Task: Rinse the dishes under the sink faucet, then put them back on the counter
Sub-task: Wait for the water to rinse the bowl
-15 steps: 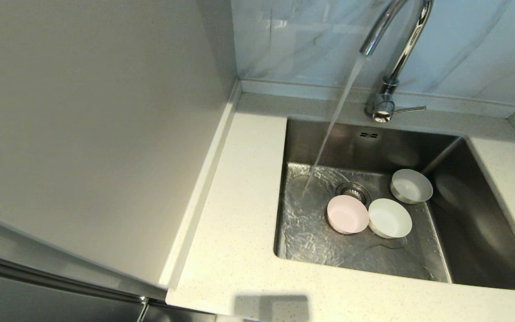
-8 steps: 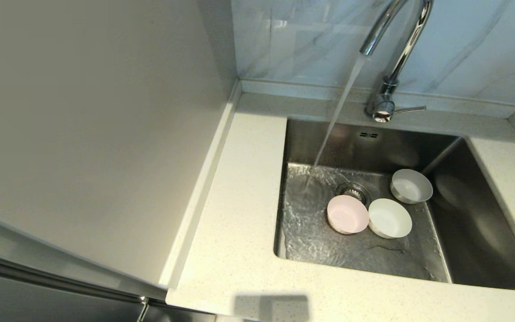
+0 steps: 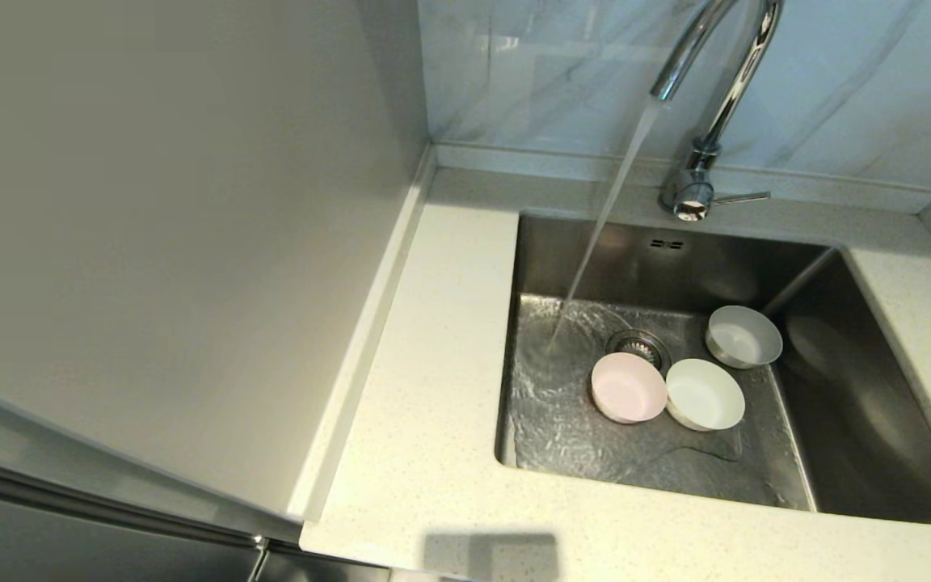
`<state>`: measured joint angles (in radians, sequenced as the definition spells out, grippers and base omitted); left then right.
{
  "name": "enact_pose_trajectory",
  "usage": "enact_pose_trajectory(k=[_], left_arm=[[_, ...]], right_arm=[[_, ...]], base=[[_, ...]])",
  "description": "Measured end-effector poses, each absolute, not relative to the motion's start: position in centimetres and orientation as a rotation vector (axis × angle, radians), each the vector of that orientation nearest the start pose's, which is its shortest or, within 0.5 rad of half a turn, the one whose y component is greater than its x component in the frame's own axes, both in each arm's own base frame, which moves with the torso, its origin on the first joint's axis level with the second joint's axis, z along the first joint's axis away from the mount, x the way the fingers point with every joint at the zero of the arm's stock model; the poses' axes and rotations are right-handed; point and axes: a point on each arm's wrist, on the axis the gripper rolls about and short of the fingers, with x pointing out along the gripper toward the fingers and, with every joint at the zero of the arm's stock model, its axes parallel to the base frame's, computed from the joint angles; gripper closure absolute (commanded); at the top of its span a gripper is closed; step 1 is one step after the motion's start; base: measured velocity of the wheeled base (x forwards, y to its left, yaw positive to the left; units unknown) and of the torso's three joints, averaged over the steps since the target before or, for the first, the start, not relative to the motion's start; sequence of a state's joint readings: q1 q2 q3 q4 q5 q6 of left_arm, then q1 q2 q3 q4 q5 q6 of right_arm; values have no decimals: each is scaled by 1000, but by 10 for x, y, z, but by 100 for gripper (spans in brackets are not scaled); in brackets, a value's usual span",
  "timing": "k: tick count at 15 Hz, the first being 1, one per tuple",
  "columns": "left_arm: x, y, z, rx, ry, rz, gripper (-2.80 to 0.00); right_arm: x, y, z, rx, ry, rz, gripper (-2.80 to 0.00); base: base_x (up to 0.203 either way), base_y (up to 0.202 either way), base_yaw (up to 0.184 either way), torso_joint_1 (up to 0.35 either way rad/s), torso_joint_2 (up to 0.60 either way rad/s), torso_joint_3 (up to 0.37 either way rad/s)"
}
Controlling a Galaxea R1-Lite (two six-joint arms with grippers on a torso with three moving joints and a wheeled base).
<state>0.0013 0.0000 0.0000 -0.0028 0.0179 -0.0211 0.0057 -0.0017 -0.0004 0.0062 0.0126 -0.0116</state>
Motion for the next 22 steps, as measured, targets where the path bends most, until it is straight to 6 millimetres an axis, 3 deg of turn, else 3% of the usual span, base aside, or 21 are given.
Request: enact_pose_trajectory(k=[22], left_arm=[[-23, 0, 76, -21, -3, 19, 0]], right_arm=[[-23, 0, 75, -12, 6, 19, 0]], base=[[0, 0, 0, 0, 0, 0]])
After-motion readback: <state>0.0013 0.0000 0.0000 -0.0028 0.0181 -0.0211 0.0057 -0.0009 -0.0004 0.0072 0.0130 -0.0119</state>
